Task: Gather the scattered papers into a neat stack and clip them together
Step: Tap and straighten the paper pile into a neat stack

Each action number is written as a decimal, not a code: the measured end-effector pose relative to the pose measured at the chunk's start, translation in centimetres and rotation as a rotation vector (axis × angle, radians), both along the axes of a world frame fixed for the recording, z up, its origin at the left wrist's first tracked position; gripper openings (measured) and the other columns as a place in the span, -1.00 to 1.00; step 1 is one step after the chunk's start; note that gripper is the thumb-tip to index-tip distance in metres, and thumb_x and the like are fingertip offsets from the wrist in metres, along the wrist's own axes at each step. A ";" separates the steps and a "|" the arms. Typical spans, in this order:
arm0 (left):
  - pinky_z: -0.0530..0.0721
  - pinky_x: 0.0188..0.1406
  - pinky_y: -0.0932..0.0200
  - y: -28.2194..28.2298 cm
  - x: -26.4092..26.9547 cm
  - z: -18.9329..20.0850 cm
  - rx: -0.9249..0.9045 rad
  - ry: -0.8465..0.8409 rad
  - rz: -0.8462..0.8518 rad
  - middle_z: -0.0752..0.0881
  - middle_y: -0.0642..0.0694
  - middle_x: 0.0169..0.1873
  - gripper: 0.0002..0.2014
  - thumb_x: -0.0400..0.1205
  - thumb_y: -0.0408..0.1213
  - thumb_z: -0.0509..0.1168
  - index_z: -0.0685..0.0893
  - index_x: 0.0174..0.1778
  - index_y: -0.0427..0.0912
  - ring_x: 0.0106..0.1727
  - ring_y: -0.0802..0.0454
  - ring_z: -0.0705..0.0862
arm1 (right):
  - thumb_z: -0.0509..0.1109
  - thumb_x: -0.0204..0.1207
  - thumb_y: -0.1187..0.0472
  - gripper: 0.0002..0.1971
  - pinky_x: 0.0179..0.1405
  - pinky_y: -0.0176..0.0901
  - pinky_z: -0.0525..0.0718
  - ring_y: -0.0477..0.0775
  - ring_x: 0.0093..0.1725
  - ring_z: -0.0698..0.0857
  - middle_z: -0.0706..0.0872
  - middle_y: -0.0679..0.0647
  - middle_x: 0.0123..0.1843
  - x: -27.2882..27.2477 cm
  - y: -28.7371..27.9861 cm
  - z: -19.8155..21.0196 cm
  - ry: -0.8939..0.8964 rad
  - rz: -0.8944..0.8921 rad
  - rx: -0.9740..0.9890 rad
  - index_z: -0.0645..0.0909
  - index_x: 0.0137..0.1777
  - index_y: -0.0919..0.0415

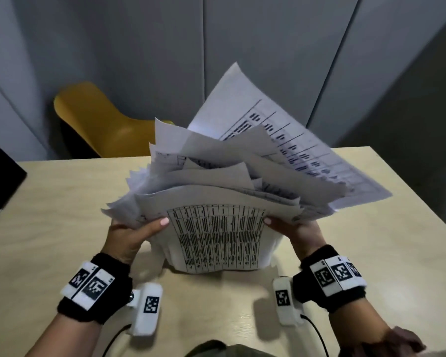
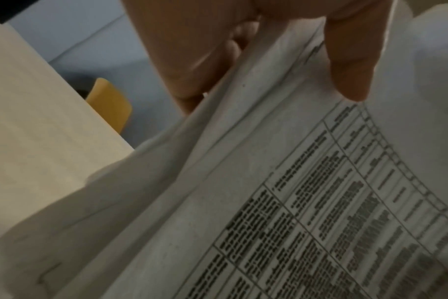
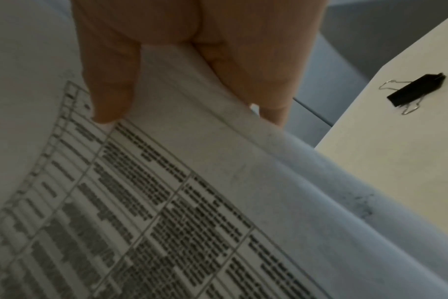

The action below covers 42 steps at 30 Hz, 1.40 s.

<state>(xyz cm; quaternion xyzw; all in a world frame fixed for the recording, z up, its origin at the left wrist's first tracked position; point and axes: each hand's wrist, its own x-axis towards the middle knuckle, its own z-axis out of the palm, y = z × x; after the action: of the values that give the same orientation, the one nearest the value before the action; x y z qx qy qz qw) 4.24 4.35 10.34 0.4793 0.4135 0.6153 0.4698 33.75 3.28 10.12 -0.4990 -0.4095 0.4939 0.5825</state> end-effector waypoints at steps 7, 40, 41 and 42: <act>0.74 -0.21 0.32 0.3 0.2 -0.1 -0.112 0.004 0.002 0.84 0.12 -0.25 -0.33 -0.07 0.03 0.69 0.73 -0.08 -0.14 -0.15 0.18 0.79 | 0.51 0.15 0.57 -0.63 -0.33 -0.52 0.66 -0.34 -0.32 0.75 0.80 -0.24 -0.39 -0.6 0.5 -0.1 0.064 -0.021 0.012 0.62 -0.14 0.15; 0.62 -0.32 0.58 -0.5 -0.3 1.2 -0.058 0.205 0.078 0.74 0.43 -0.44 -0.72 0.35 -0.50 0.52 0.77 -0.34 0.04 -0.30 0.51 0.70 | 0.59 0.01 0.51 -0.66 -0.26 -0.43 0.69 -0.24 -0.27 0.77 0.82 -0.17 -0.37 -1.8 -0.2 2.6 0.040 -0.043 0.155 0.70 -0.22 0.20; 0.63 -0.33 0.56 -0.7 -0.8 1.4 -0.065 0.170 0.029 0.75 0.39 -0.43 -0.82 0.24 -0.32 0.62 0.81 -0.41 0.06 -0.31 0.48 0.72 | 0.60 -0.04 0.45 -0.66 -0.26 -0.44 0.69 -0.25 -0.28 0.77 0.82 -0.17 -0.37 -1.7 -0.4 2.6 0.037 -0.016 0.158 0.71 -0.24 0.16; 0.66 -0.33 0.52 -0.9 -1.1 1.4 -0.082 0.157 -0.004 0.78 0.34 -0.42 -0.77 0.09 -0.09 0.68 0.83 -0.40 0.09 -0.30 0.41 0.74 | 0.59 -0.07 0.41 -0.65 -0.28 -0.44 0.69 -0.25 -0.29 0.77 0.82 -0.17 -0.37 -1.8 -0.5 2.4 0.048 0.006 0.151 0.71 -0.24 0.15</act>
<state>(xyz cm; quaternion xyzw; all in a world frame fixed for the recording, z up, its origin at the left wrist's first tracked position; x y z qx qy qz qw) 3.11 3.48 11.73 0.5071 0.4730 0.5575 0.4565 31.92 2.82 12.54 -0.4403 -0.4329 0.4755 0.6266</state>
